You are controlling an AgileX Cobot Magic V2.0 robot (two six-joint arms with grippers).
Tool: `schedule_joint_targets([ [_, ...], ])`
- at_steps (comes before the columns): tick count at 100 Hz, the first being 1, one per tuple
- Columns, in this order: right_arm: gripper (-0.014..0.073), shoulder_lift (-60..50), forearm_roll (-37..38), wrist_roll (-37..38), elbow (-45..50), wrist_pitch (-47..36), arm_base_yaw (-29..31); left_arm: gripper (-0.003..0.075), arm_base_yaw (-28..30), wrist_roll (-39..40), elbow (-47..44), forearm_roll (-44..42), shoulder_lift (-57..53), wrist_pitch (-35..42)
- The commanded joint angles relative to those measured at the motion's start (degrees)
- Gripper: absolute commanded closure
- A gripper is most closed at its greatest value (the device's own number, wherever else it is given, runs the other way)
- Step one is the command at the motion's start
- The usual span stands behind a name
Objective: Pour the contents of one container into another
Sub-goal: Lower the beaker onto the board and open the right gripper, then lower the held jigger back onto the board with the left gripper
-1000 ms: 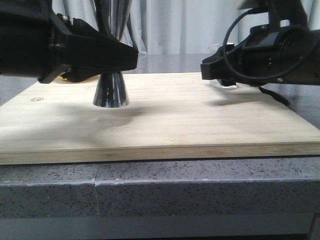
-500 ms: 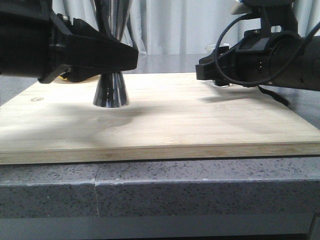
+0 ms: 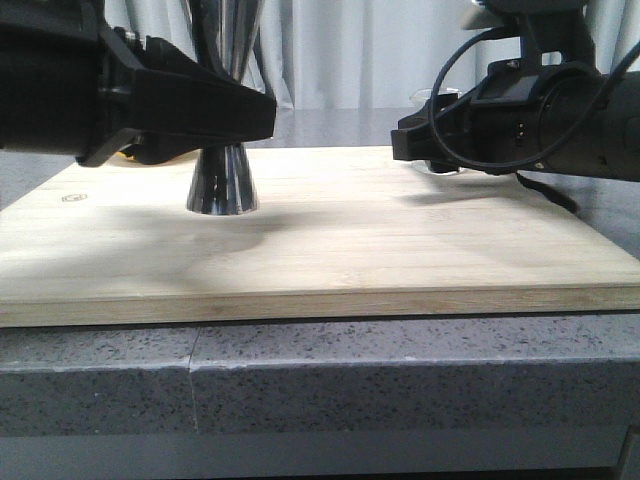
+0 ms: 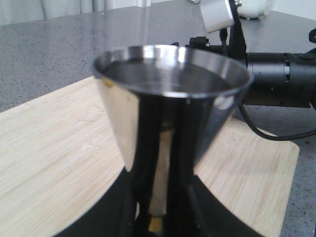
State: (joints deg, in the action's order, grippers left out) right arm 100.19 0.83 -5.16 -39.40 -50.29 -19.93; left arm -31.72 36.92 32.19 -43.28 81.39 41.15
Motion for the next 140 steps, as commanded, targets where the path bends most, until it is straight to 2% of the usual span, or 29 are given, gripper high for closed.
schedule_joint_targets([
  [1,0.0295,-1.8,0.1,0.0,-1.4,-2.8,0.5,0.0739,0.1,0.5,1.9,2.1,-1.9,4.2],
  [23,0.0099,-1.9,0.1,0.0,-1.4,-2.9,0.5,0.0739,0.1,0.5,1.9,2.1,-1.9,4.2],
  [56,-0.0006,-2.7,0.1,0.0,-1.4,-2.8,0.5,0.0739,0.1,0.5,1.9,2.1,-1.9,4.2],
  [100,-0.0016,-13.6,0.1,0.0,-1.4,3.0,0.5,0.0739,0.5,0.5,1.9,2.5,-1.9,4.2],
  [140,-0.0015,-30.8,0.6,0.0,-1.4,6.6,0.5,0.0739,5.9,0.5,3.2,2.6,-1.9,4.5],
])
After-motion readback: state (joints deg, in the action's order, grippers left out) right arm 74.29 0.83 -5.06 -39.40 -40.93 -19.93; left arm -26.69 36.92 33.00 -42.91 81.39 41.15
